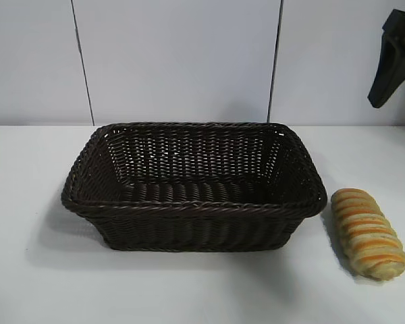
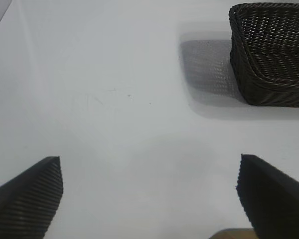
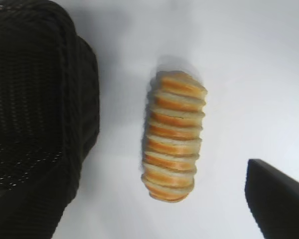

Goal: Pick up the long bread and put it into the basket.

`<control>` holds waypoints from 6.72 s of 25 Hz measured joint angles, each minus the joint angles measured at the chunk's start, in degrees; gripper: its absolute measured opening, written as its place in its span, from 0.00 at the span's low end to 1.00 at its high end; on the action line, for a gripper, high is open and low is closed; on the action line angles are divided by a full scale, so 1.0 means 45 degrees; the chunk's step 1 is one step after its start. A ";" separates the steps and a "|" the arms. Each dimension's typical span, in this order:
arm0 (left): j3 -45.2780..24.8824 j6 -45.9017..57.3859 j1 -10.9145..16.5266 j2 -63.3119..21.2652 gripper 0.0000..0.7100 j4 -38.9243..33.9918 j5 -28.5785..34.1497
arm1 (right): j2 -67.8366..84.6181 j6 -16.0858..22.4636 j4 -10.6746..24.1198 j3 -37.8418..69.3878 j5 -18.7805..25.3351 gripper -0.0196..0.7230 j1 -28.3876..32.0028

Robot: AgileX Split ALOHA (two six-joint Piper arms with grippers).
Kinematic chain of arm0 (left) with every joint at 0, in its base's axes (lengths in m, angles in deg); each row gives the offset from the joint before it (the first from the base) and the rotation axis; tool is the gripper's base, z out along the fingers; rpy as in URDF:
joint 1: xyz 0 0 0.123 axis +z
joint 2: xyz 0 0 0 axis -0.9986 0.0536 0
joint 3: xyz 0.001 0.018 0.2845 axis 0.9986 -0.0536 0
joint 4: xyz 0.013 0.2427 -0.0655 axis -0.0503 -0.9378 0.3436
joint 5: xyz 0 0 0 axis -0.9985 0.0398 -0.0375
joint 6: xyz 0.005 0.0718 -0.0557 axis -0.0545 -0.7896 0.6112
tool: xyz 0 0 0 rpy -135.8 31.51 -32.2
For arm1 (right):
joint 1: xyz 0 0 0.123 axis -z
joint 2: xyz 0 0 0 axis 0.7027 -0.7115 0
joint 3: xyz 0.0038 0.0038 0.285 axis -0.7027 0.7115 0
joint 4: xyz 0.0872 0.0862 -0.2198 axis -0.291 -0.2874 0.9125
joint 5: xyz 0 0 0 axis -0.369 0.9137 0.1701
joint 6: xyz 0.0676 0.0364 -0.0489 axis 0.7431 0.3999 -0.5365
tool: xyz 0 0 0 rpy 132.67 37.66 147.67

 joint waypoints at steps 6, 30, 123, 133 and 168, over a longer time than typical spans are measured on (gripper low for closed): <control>-0.0013 0.0000 0.0000 0.0000 0.97 0.0000 -0.0086 | 0.0000 0.0000 -0.0169 0.1881 -0.2493 0.96 0.0000; -0.0013 0.0000 -0.0577 0.0000 0.97 0.0000 -0.0096 | -0.1878 -0.0977 -0.2751 0.4012 -0.6401 0.89 0.0000; -0.0013 0.0000 -0.0577 0.0000 0.97 0.0000 -0.0168 | -0.4124 -1.2228 -0.3112 -0.2433 -0.3079 0.14 -0.5771; -0.0013 0.0000 -0.0577 0.0000 0.97 0.0000 -0.0168 | -0.4302 -1.2228 -0.3195 -0.2459 -0.3471 0.35 -0.5771; -0.0013 0.0000 -0.0577 0.0000 0.97 0.0000 -0.0168 | -0.3791 0.2132 0.2832 -1.0244 0.3904 0.96 -0.5480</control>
